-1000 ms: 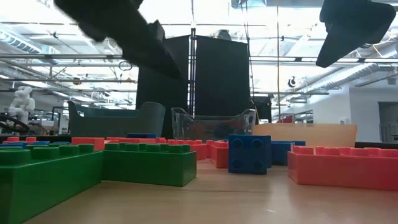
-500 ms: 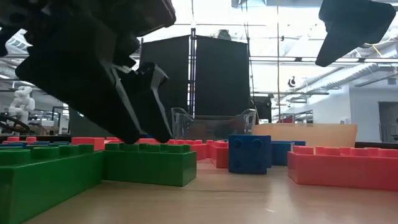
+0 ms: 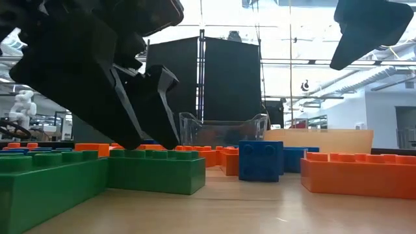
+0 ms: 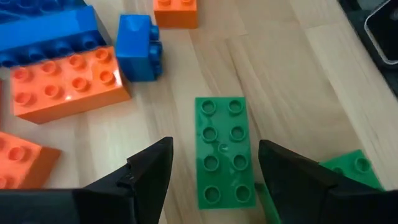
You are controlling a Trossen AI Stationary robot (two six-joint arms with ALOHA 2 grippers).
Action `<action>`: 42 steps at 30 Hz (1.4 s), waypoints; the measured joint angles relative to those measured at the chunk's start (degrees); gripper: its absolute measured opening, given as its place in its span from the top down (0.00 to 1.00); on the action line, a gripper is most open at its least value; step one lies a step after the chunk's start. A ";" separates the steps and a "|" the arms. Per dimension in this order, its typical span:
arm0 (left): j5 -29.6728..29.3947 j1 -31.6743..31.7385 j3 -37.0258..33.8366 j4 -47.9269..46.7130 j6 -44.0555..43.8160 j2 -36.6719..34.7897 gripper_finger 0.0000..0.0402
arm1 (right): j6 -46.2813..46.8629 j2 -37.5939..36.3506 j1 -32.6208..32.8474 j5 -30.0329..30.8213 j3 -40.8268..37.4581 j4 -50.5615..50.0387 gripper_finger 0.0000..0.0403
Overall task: Sort blocks
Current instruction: Put the green game piece into the blue bin
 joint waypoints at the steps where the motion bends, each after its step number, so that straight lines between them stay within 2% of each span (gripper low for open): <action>1: 0.56 -0.01 0.00 -0.21 0.04 0.60 0.39 | -0.15 0.00 0.00 0.02 0.00 0.01 0.17; 5: 4.02 0.02 0.22 1.72 -0.58 2.65 0.39 | -0.26 0.00 0.00 0.00 0.00 -0.18 0.17; 10: 3.82 0.47 0.26 1.17 -0.86 2.98 0.41 | -0.24 0.00 0.00 -0.02 0.00 -0.41 0.17; 17: 2.62 1.61 0.33 -5.67 0.09 4.01 0.62 | 0.36 0.00 0.01 -0.04 0.00 -0.50 0.17; 22: 3.73 2.18 0.27 -6.90 -2.80 3.20 0.64 | 0.37 0.00 0.02 -0.13 0.00 -0.49 0.17; 29: 0.93 2.38 4.74 -11.27 -3.45 3.36 0.64 | 0.37 0.00 0.02 -0.13 0.00 -0.49 0.17; 33: -5.50 2.58 9.77 -19.77 -3.25 3.43 0.64 | 0.37 0.00 0.02 -0.13 0.00 -0.49 0.17; 36: -7.67 3.13 13.53 -25.47 -3.03 2.53 0.64 | 0.31 0.00 0.02 -0.13 0.00 -0.53 0.17; 40: -8.71 4.32 14.55 -27.37 -3.01 -2.70 0.64 | 0.15 0.00 0.02 -0.13 0.00 -0.57 0.17; 42: -11.47 4.98 14.64 -28.62 -3.01 -6.90 0.64 | 0.15 0.00 0.02 -0.13 0.00 -0.59 0.17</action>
